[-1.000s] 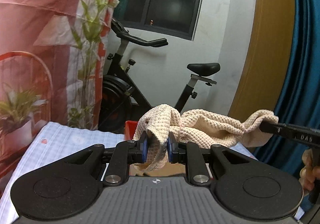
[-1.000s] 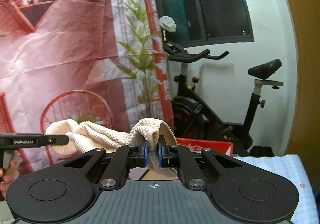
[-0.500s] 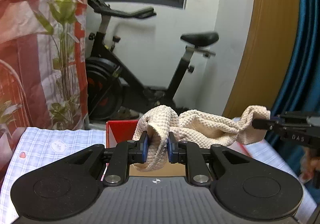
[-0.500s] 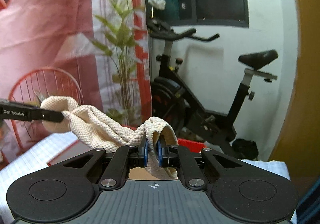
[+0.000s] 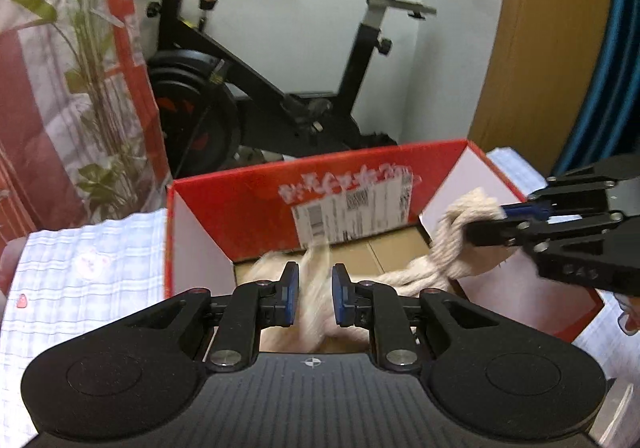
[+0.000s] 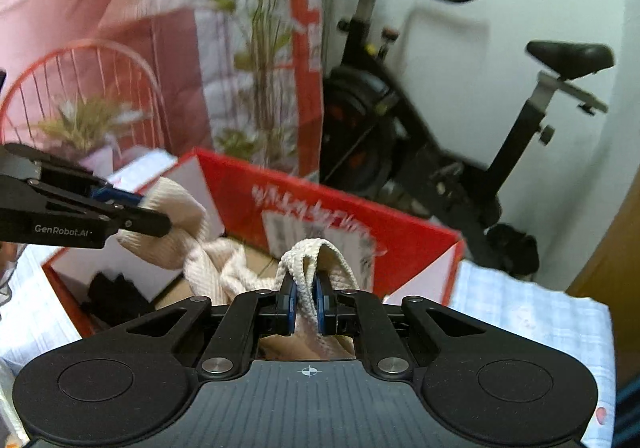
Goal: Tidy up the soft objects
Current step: 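Open both grippers to release the towel inside the box, then withdraw both tools from the box and return to the pile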
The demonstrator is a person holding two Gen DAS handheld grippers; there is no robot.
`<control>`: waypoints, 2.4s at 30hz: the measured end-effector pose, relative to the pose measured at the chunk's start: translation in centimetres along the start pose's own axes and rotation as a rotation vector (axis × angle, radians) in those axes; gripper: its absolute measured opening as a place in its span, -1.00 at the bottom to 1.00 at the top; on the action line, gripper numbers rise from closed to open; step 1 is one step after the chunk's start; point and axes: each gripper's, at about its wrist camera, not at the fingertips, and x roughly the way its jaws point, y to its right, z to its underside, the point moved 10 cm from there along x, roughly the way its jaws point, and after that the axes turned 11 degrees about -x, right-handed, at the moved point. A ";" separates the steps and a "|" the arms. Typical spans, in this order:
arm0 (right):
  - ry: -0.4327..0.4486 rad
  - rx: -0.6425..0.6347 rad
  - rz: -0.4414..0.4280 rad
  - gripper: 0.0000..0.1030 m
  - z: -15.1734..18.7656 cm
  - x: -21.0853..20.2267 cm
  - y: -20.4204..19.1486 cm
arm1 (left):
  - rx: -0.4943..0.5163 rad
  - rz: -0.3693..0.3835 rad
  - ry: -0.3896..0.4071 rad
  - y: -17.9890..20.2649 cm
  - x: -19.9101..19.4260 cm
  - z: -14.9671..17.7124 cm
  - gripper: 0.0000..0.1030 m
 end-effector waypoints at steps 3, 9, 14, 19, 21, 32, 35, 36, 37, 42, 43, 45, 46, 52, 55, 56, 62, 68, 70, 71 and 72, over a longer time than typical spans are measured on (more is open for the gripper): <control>-0.061 -0.015 -0.016 -0.83 0.6 1.9 -1.3 | 0.001 0.004 -0.028 0.2 0.6 0.8 -0.64; -0.134 -0.014 -0.006 -0.68 1.6 3.2 -2.0 | -0.027 0.035 -0.018 0.4 0.3 1.0 -0.63; -0.143 0.024 0.050 -0.43 2.1 2.2 -1.1 | -0.034 0.051 0.024 0.5 -1.6 0.7 -0.57; -0.099 0.054 0.085 0.04 1.8 -0.5 -0.3 | -0.081 0.061 0.065 0.2 -4.1 1.1 -0.10; -0.078 0.065 0.098 0.20 1.7 -1.8 -0.3 | -0.091 0.061 0.083 0.0 -5.3 1.5 0.09; 0.143 0.191 0.114 0.99 1.2 -9.3 -1.7 | -0.191 0.027 0.201 -1.4 -12.0 4.0 1.00; 0.190 0.218 0.134 0.99 1.7 -11.0 -2.4 | -0.203 0.009 0.222 -2.0 -13.5 4.7 1.00; 0.194 0.221 0.143 0.99 1.9 -11.3 -2.6 | -0.204 0.002 0.226 -2.1 -13.9 4.9 1.00; 0.205 0.225 0.154 0.99 2.3 -11.9 -2.9 | -0.205 -0.003 0.232 -2.2 -14.2 5.0 1.00; 0.229 0.195 0.168 0.99 4.2 -13.2 -4.5 | -0.197 -0.032 0.259 -2.3 -16.3 6.7 1.00; 0.231 0.174 0.173 0.99 4.6 -13.5 -4.8 | -0.193 -0.039 0.264 -2.3 -16.6 7.1 1.00; 0.238 0.143 0.190 0.99 5.2 -14.1 -5.6 | -0.187 -0.056 0.270 -2.4 -17.1 8.1 1.00; 0.241 0.135 0.199 0.99 5.5 -14.4 -5.9 | -0.185 -0.061 0.271 -2.4 -17.3 8.5 1.00; 0.259 0.212 0.234 0.99 7.6 -15.9 -6.2 | -0.175 -0.080 0.286 -2.1 -18.5 11.1 1.00; 0.269 0.269 0.233 0.99 9.1 -16.4 -6.3 | -0.166 -0.085 0.292 -1.7 -18.9 12.3 1.00; 0.272 0.272 0.241 0.99 9.5 -16.4 -6.3 | -0.165 -0.084 0.292 -1.6 -19.0 12.8 1.00; 0.268 0.253 0.250 0.99 11.8 -16.4 -7.9 | -0.170 -0.070 0.269 -1.1 -18.8 15.6 1.00; 0.253 0.240 0.205 0.99 13.7 -16.1 -9.8 | -0.210 -0.031 0.215 -0.8 -17.5 18.2 0.97; 0.245 0.232 0.192 0.99 14.2 -15.8 -10.5 | -0.218 -0.012 0.201 -0.4 -17.1 18.8 0.84; 0.241 0.229 0.187 0.99 14.4 -15.6 -10.9 | -0.219 -0.003 0.194 -0.2 -16.9 19.0 0.80; 0.239 0.227 0.185 0.98 14.6 -15.5 -11.1 | -0.219 0.000 0.190 -0.1 -16.8 19.1 0.75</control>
